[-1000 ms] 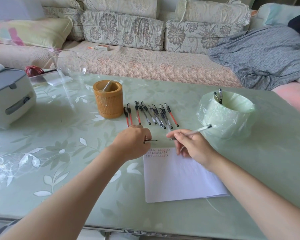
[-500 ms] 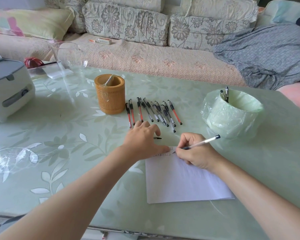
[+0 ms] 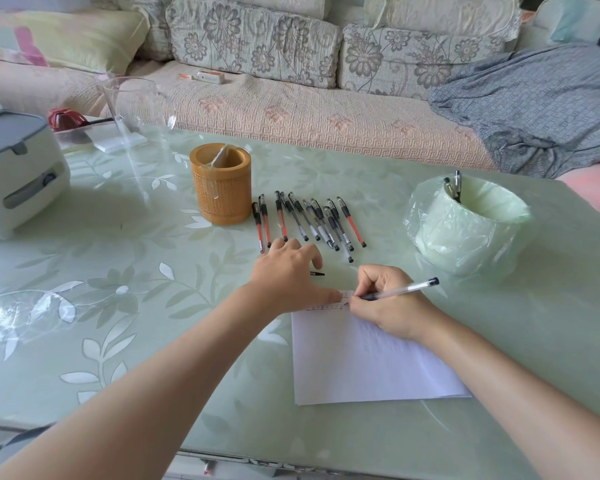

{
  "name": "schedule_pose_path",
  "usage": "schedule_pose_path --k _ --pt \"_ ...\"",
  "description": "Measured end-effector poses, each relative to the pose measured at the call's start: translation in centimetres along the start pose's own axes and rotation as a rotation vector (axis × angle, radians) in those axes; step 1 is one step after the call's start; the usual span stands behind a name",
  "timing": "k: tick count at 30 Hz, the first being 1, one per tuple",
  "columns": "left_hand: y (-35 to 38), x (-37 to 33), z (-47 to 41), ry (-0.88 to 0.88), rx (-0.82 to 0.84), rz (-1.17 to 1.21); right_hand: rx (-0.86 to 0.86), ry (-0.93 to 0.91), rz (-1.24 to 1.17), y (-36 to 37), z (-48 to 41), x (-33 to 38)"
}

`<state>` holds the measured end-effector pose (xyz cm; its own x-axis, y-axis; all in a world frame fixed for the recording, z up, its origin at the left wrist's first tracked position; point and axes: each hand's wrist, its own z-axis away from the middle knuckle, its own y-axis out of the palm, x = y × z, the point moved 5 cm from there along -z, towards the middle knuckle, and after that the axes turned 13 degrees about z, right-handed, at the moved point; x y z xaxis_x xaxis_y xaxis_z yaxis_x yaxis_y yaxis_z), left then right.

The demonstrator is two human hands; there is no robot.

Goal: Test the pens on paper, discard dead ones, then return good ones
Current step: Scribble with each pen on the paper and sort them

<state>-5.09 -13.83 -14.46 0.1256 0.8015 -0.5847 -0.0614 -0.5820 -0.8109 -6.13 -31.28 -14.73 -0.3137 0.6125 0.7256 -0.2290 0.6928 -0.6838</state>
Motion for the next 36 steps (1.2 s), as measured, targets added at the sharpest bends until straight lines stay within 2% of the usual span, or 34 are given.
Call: schedule_pose_path --k 9,36 --pt "-0.06 -0.03 0.11 -0.007 -0.006 0.0 -0.017 -0.013 0.053 -0.03 0.12 0.08" --pt "-0.01 0.08 0.23 -0.006 0.007 -0.001 -0.036 -0.004 -0.003 0.39 0.22 -0.37"
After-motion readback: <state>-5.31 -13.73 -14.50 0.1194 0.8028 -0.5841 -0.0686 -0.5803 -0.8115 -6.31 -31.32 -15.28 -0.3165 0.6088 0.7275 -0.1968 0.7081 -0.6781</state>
